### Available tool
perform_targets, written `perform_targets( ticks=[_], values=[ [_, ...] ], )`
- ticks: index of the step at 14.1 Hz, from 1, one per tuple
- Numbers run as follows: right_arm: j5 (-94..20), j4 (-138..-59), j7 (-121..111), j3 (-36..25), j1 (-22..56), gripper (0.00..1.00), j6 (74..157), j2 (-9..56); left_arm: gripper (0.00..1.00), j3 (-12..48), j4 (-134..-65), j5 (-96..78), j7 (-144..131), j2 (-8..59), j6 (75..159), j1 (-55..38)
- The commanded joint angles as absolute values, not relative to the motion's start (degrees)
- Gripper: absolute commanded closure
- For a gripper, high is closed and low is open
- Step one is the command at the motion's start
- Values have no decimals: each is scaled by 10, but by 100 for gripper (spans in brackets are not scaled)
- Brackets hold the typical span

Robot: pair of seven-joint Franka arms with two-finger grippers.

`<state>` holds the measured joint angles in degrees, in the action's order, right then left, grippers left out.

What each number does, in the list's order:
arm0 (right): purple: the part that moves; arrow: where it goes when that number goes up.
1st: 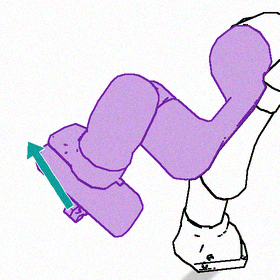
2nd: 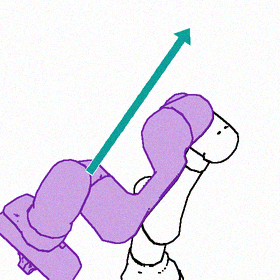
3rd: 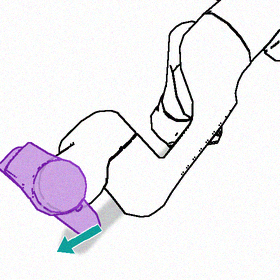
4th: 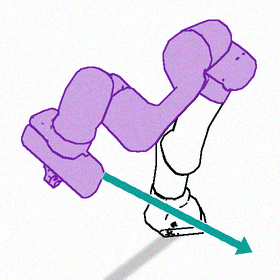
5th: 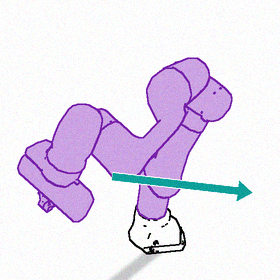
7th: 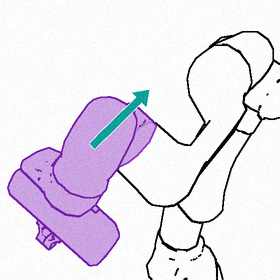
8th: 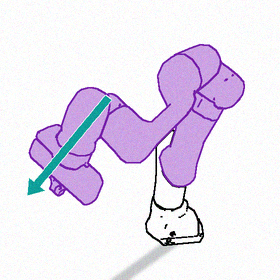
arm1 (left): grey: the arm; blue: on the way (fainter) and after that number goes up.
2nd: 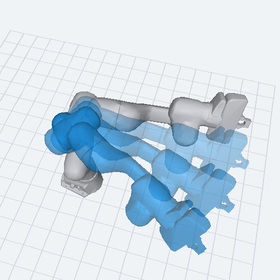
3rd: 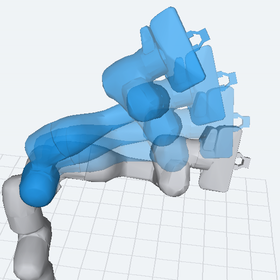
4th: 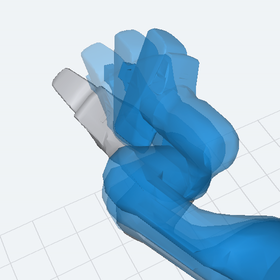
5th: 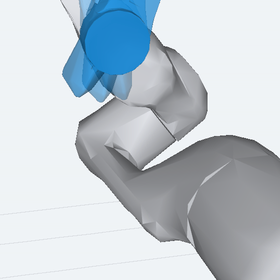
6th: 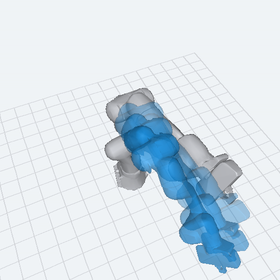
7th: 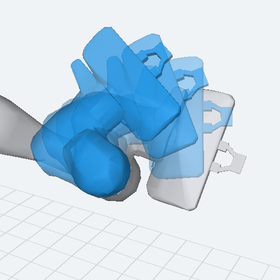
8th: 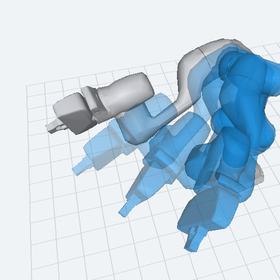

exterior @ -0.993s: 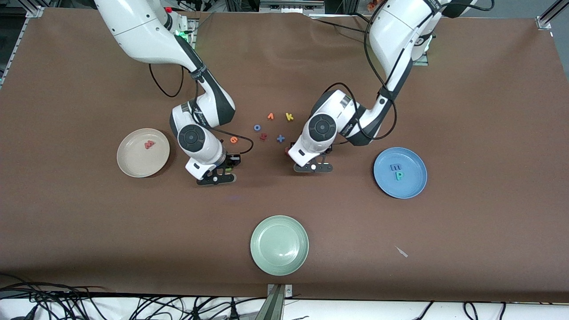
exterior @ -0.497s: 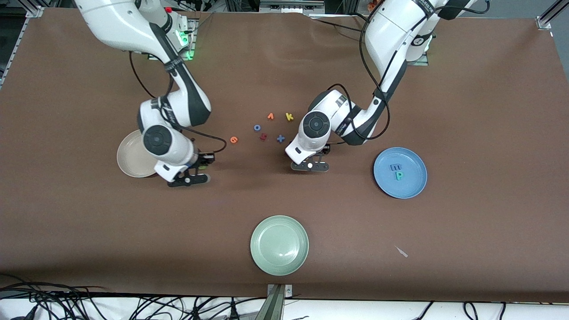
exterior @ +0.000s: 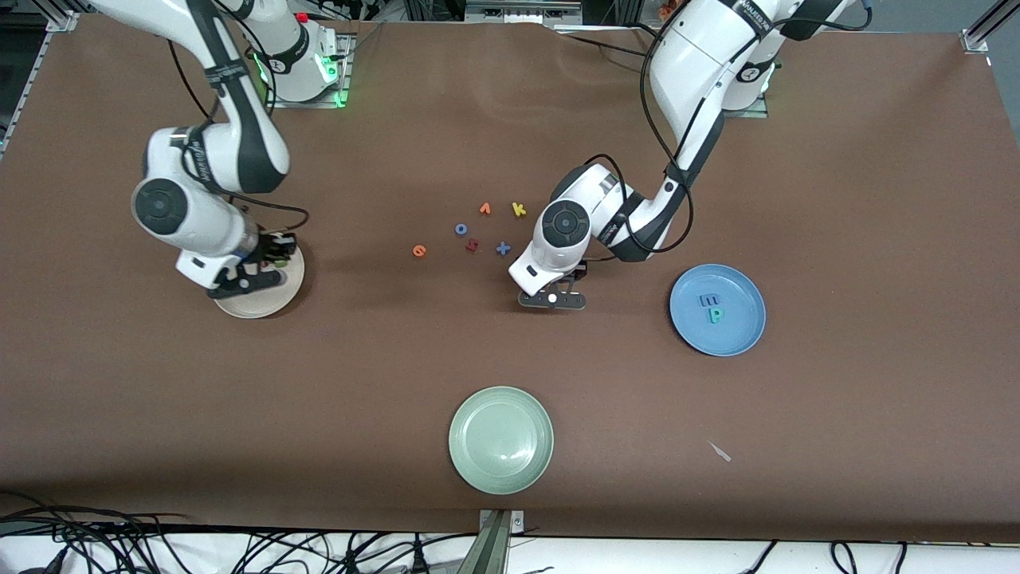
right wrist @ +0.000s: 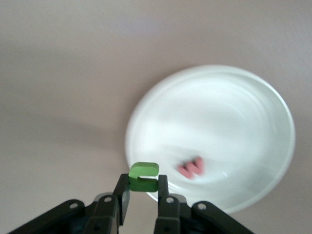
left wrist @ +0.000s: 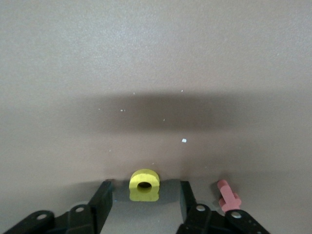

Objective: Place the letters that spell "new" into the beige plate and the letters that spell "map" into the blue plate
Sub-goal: 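Carry the u to the white plate while the left gripper lifts the a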

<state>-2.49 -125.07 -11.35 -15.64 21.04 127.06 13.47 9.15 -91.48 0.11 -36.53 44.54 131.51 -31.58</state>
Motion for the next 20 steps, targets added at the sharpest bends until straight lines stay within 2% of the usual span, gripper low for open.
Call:
perform_targets(
  ticks=[1, 3, 4, 5, 6, 7, 8, 9, 11, 20],
  values=[
    [-35, -1309, -183, -199, 214, 80, 1308, 107, 44, 88, -918, 18, -366, 447, 1326, -318],
    [-36, -1338, -219, -220, 214, 80, 1353, 109, 56, 88, -918, 18, -366, 447, 1325, -316],
    [-36, -1349, -221, -221, 214, 79, 1377, 112, 71, 88, -918, 18, -366, 447, 1325, -316],
    [-36, -1349, -221, -221, 214, 78, 1384, 116, 81, 88, -918, 18, -368, 447, 1325, -317],
    [-36, -1348, -221, -221, 214, 73, 1385, 119, 94, 88, -918, 18, -367, 446, 1323, -315],
    [-36, -1347, -214, -221, 214, 44, 1383, 120, 100, 89, -916, 18, -367, 443, 1319, -312],
    [-39, -1346, -203, -221, 214, 4, 1382, 116, 100, 88, -912, 18, -367, 441, 1318, -310],
    [-45, -1343, -179, -217, 214, 0, 1378, 113, 100, 85, -907, 18, -363, 438, 1316, -306],
    [-47, -1333, -108, -201, 221, 0, 1369, 113, 100, 87, -897, 18, -327, 418, 1284, -279],
    [-47, -1285, 293, -1, 222, 0, 1375, 137, 98, 87, -889, 18, -47, 352, 1137, -133]
  ],
)
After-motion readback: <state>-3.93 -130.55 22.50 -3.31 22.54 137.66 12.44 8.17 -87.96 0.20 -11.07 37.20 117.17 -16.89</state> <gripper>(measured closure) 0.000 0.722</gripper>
